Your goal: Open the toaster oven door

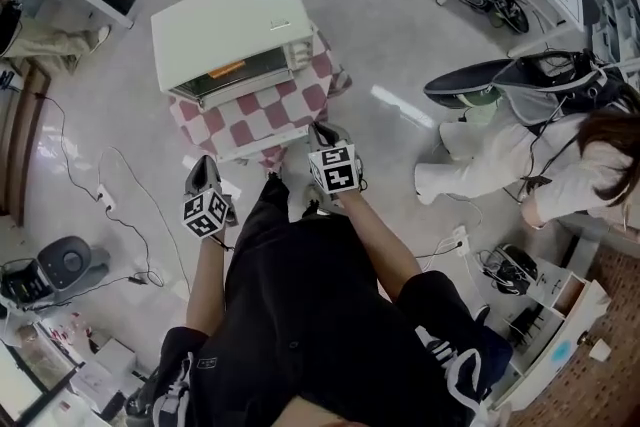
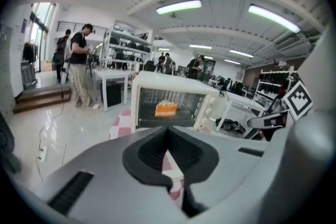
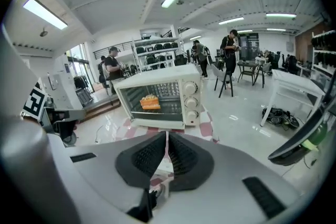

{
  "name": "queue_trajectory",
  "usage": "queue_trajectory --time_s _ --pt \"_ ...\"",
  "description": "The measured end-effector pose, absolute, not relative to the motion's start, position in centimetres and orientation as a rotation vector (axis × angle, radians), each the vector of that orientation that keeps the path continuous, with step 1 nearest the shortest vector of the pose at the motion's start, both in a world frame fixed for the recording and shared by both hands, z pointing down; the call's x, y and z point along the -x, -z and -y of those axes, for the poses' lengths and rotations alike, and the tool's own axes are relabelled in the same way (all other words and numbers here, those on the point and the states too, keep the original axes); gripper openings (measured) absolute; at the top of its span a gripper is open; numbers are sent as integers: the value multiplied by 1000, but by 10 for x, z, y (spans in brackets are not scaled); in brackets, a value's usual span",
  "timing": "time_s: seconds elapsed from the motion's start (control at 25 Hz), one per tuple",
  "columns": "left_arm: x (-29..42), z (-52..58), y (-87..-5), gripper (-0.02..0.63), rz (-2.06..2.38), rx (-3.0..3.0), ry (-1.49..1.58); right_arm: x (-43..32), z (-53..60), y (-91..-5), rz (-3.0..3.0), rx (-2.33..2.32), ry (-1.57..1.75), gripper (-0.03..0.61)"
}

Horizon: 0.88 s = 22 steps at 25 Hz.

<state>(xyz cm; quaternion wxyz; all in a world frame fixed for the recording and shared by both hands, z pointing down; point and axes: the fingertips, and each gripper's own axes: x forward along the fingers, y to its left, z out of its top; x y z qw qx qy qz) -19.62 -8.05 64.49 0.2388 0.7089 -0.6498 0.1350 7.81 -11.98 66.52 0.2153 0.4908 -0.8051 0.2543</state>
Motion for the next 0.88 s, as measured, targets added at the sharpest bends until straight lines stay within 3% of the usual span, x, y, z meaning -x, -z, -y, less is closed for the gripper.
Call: queue_trajectory --time_s 0.4,0.88 --pt "127 61 -488 9 1862 -2350 -141 -70 92 -549 2478 -1465 -499 35" --pt "106 29 -458 9 1791 -2452 -41 -46 28 -506 2554 -1484 -445 28"
